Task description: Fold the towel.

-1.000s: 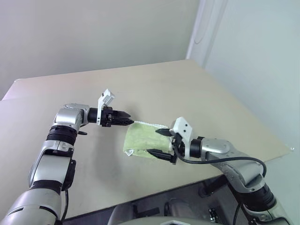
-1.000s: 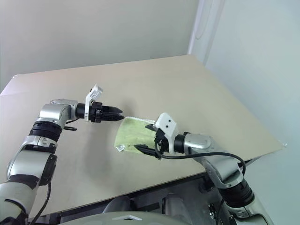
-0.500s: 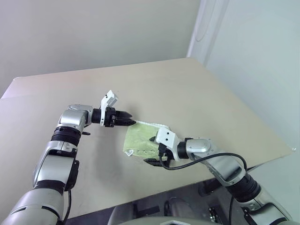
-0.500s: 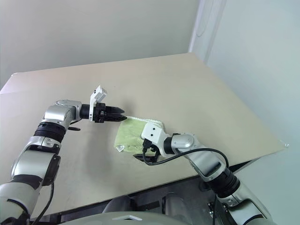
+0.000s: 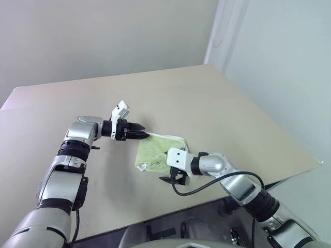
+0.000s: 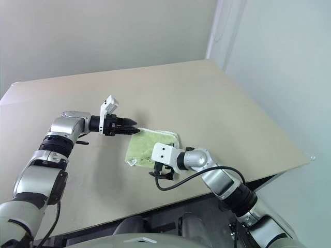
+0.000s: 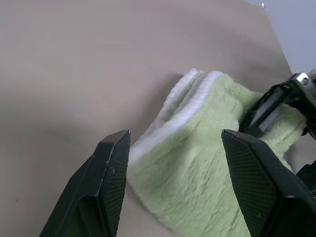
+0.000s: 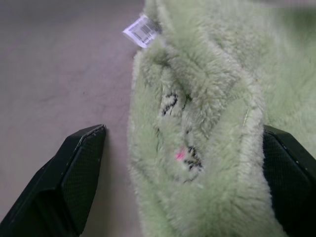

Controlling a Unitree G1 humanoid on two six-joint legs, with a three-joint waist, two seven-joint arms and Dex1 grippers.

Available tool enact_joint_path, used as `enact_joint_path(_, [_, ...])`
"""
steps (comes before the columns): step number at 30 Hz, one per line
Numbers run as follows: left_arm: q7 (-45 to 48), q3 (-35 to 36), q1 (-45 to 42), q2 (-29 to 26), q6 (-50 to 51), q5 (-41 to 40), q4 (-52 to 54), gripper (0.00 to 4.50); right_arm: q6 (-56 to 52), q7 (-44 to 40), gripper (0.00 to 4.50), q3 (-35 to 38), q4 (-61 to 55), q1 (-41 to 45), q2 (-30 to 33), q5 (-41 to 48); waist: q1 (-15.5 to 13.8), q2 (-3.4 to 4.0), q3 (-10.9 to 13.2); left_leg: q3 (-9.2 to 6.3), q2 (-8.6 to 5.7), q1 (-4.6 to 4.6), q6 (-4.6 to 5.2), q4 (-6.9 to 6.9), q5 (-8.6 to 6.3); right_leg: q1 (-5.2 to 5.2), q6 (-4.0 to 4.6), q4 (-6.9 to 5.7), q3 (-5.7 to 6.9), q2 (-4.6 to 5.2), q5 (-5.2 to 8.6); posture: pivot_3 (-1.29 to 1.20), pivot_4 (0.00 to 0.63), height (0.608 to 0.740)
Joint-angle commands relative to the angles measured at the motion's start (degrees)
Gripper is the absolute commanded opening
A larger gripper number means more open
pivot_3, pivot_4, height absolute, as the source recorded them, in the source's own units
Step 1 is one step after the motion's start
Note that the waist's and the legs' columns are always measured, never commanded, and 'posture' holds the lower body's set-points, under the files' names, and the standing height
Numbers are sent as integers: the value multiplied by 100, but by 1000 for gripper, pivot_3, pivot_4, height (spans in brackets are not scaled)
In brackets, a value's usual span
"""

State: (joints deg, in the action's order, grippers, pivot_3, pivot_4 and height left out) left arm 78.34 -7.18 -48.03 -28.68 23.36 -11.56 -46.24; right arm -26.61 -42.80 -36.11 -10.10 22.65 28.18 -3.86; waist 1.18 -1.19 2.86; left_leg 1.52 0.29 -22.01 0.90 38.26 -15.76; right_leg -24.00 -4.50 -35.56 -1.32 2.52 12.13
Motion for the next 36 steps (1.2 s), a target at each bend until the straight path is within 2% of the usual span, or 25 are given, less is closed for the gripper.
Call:
enact_joint_path(1, [-40,67,-141,5,-124,60,-29,3108,-71,390,4500,164,419,120,29,-528,1,2,2,-4,2,17,0,-1,0,15,3,0,2,0,-2,0,0,740])
enact_joint_path(4, [-54,69,-150,30,-170,93,-67,3108,-24,387,4500,222,410,183,31,-598,0,7,5,-9,21,69,-3,-3,-2,63,4,9,13,1,-2,0,0,740])
enact_joint_path(9, [-65,77,-169,48,-168,115,-111,3108,45,294,4500,130,412,207,78,-800,-6,8,5,-5,32,63,-22,-4,-13,57,5,40,38,23,-3,0,0,740])
enact_joint_path(10, [-25,64,-168,31,-147,115,-102,3139,59,262,4315,125,387,193,72,-809,-7,7,5,-1,32,63,-22,-4,-13,59,5,41,38,27,-3,0,0,740])
enact_joint_path(13, [21,70,-177,-16,-134,116,-110,3150,88,230,3589,168,321,163,24,-791,-10,7,5,7,30,56,-6,-3,-3,64,6,35,37,31,-5,0,0,740])
enact_joint_path(22, [-97,123,-246,-89,-201,148,-254,3150,248,387,354,413,367,300,-129,-933,-19,6,5,6,20,-17,-2,-5,0,-4,24,23,36,15,-14,0,0,740])
enact_joint_path(23, [-108,115,-239,-99,-219,160,-267,3150,254,385,118,445,347,320,-124,-945,-19,6,5,6,19,-22,-2,-3,0,-9,23,21,36,14,-15,0,0,740])
enact_joint_path(27, [-158,132,-242,-94,-244,155,-312,3150,165,342,12,719,165,359,-122,-819,-20,6,5,6,17,-26,-2,-2,0,-14,23,20,35,13,-14,0,0,740])
enact_joint_path(31, [-204,146,-264,-63,-261,145,-352,3150,-68,283,12,1394,-197,419,-164,-388,-20,6,5,6,16,-37,-1,-2,0,-27,23,20,35,12,-15,0,0,740])
enact_joint_path(36, [-100,208,-309,-70,-131,29,-328,3150,-108,524,12,2213,-89,593,207,-390,-24,6,5,9,16,-40,-1,-3,0,-30,23,20,34,13,-15,0,0,740])
